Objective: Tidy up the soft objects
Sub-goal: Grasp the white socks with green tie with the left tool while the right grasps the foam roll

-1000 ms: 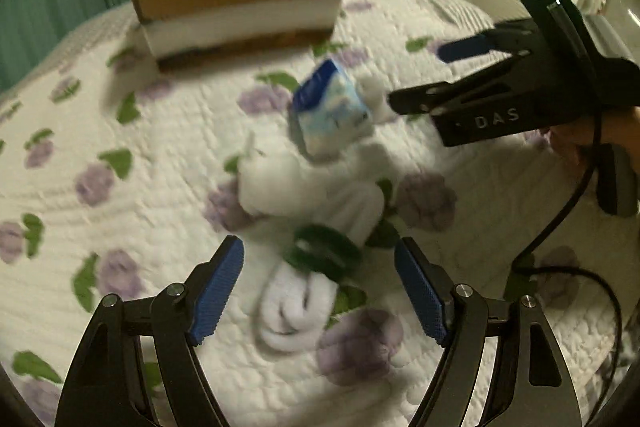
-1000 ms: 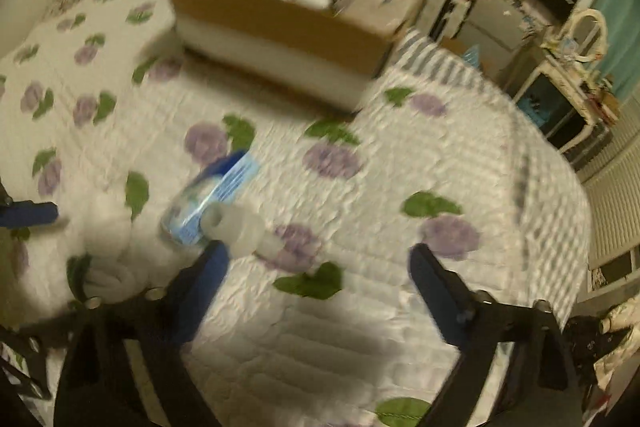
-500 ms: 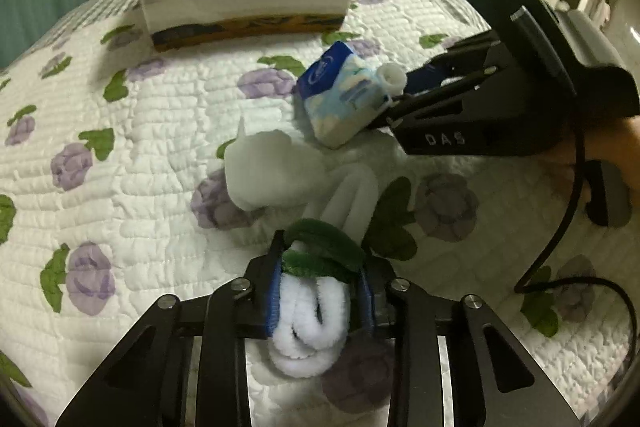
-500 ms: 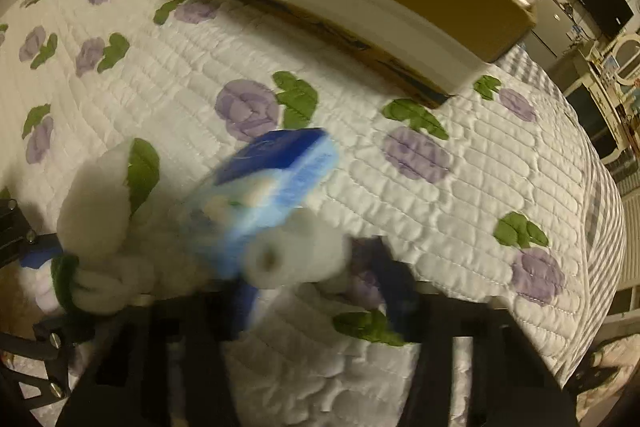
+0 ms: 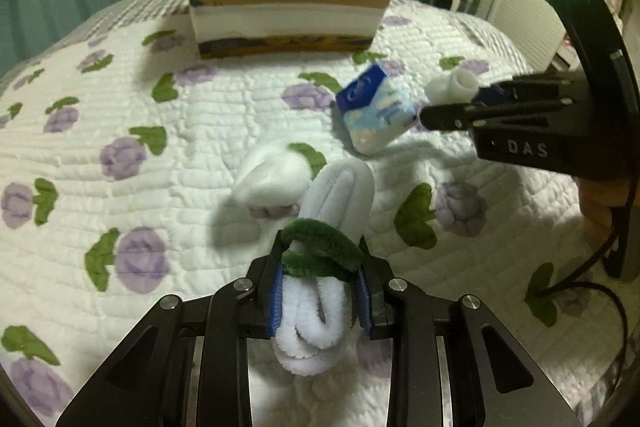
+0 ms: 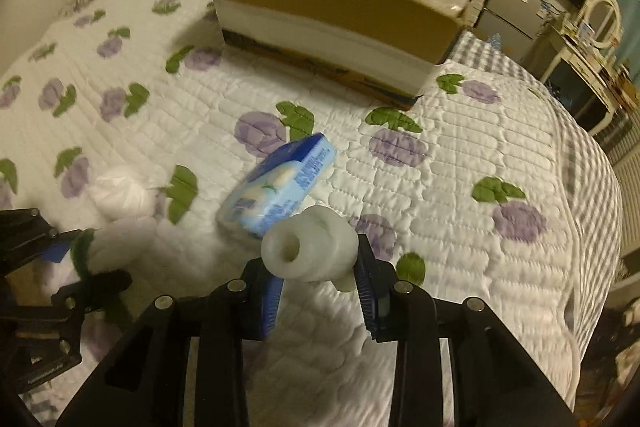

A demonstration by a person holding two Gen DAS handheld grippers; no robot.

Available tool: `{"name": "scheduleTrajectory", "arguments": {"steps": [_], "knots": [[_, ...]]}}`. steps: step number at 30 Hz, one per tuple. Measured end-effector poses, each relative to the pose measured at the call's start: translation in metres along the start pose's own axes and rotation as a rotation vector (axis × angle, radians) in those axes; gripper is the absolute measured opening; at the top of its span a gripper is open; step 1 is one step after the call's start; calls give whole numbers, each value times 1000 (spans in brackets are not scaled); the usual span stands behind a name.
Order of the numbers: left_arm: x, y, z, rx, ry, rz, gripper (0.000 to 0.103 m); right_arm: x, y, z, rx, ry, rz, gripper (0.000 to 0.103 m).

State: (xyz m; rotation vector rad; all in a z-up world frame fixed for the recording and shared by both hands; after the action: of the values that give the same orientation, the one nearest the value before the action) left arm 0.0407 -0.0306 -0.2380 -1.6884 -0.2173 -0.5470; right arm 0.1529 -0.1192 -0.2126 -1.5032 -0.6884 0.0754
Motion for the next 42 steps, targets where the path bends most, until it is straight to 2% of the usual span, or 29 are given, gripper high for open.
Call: {"name": "scheduleTrajectory", "arguments": {"steps": [7,13,18,21,33,38,42], "knots": [[5,-33,9,5,-27,-68,28,-15,-30,8,13,62,-77,33],[15,-67,19,-14,-53,-131,28,-14,-66,15,7,109,-174,33],[27,-99,27,15,-49,-212,28,-12,-100,25,-33,103,-244,33],[40,-117,30,23,-49,-260,28,-8,-122,29,-9,121,-295,33],[115,-191,43,46,-46,-464,28,45,-234,24,-13,135,-556,33],[145,-210,48,34,-42,-522,28,71,-277,18,-27,126,-659,33],[170,-216,52,43,-30,-560,28,92,-295,13,-28,125,-719,33]]}}
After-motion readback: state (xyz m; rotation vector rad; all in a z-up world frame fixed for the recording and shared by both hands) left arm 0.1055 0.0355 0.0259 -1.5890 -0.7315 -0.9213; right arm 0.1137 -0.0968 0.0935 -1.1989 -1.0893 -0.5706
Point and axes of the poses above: each gripper's, at about its wrist camera, not at the fingertips, and y roughly the way its jaws point, z to its left, x to its top, the point moved 8 cm from there along y, roughly the way its jaws point, and after that the axes turned 7 degrees about z, right-handed, at the moved point
